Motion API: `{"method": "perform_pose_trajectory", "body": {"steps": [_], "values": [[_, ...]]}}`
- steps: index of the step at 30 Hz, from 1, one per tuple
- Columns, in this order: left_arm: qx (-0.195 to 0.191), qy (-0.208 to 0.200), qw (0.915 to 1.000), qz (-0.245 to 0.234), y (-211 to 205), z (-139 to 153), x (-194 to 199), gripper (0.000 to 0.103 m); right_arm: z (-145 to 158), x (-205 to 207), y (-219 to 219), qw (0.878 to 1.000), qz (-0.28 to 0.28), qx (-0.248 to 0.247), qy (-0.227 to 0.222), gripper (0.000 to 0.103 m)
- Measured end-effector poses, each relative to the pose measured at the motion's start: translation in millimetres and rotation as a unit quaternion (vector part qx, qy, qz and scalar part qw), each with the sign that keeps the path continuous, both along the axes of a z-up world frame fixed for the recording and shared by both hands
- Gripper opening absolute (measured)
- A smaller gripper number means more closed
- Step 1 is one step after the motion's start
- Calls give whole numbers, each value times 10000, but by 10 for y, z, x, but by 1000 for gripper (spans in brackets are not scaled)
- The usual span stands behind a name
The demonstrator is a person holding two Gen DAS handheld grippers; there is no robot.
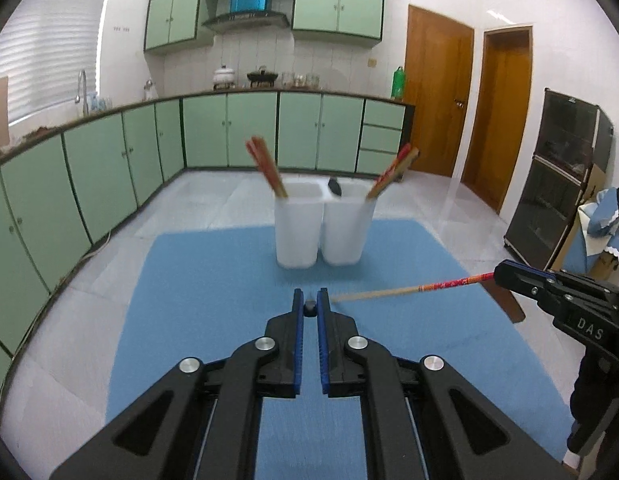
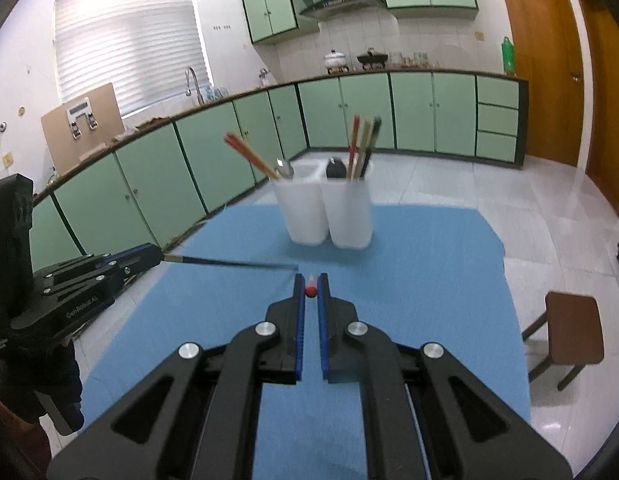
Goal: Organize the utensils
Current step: 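Lift both chopsticks and drop them into the white holder, opening both grippers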
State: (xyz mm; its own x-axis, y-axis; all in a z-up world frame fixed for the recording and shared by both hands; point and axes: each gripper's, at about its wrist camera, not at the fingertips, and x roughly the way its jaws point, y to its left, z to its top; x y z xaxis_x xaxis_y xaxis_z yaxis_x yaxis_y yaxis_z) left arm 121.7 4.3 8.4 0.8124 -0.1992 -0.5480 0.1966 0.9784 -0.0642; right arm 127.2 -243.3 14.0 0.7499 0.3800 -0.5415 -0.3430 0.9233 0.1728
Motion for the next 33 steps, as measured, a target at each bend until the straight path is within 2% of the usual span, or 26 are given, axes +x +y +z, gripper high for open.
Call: {"method": "perform_pose_trajectory", "body": {"steps": [7, 13, 20, 24, 33], "values": [[-48, -206, 9995, -226, -46, 279, 261, 6, 395, 228, 74, 9995, 208, -145, -194, 5], [-14, -203, 9991, -367, -102, 339, 515, 6, 648, 475, 129, 9987, 335, -279, -281, 5], [-46, -253, 9987, -448, -102, 491, 746, 6, 955, 775, 58, 9985, 466, -14, -286, 5], [-34, -471, 9977, -478, -129, 681, 807, 6, 1249, 955, 32, 9976, 457, 59, -523, 5], [20, -1334, 9892, -603, -319, 1391, 1057, 6, 1797, 1398, -39, 9939, 135, 19, -1091, 5]]}}
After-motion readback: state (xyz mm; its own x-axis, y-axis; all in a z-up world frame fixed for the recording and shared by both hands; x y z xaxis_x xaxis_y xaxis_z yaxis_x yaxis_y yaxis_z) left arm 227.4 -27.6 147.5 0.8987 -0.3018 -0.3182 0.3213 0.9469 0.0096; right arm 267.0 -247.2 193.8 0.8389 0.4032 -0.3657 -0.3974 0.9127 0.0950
